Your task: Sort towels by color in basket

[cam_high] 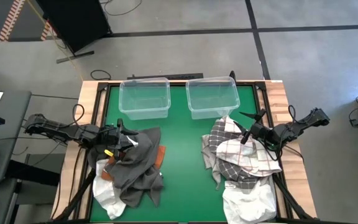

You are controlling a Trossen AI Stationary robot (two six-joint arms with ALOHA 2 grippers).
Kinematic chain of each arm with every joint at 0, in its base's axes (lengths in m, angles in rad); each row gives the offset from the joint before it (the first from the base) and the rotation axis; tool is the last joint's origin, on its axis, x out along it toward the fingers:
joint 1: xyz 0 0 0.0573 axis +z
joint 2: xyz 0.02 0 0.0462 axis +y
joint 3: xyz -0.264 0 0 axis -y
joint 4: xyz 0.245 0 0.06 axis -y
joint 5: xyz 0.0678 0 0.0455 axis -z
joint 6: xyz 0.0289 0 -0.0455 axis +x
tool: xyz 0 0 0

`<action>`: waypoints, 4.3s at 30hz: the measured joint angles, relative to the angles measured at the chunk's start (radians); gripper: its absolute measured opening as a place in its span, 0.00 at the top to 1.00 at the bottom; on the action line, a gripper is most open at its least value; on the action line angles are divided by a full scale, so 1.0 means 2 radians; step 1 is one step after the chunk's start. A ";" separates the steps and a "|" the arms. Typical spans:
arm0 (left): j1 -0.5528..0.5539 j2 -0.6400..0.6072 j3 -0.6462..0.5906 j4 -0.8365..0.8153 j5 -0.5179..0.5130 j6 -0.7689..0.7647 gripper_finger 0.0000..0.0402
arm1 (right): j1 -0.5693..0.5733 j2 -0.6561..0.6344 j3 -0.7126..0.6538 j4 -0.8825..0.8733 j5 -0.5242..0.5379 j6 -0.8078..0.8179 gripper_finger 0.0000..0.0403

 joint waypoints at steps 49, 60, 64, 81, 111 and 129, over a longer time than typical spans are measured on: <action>0.000 0.000 0.000 0.000 0.000 0.000 0.47 | -0.053 0.004 -0.003 0.195 -0.234 0.412 0.34; 0.000 0.000 0.000 0.000 0.000 0.000 0.47 | -0.053 0.121 0.122 0.345 -0.382 0.215 0.34; 0.000 0.000 0.000 0.000 0.000 0.000 0.47 | -0.053 0.231 0.225 0.285 -0.393 0.203 0.34; 0.000 0.000 0.000 0.000 0.000 0.000 0.47 | -0.056 0.581 0.534 -0.036 -0.394 0.182 0.34; 0.000 0.000 0.000 0.000 0.000 0.000 0.47 | -0.140 1.000 0.671 0.160 -0.512 0.186 0.34; 0.000 0.000 0.000 0.000 0.000 0.000 0.47 | -0.168 1.143 0.804 0.145 -0.513 0.188 0.35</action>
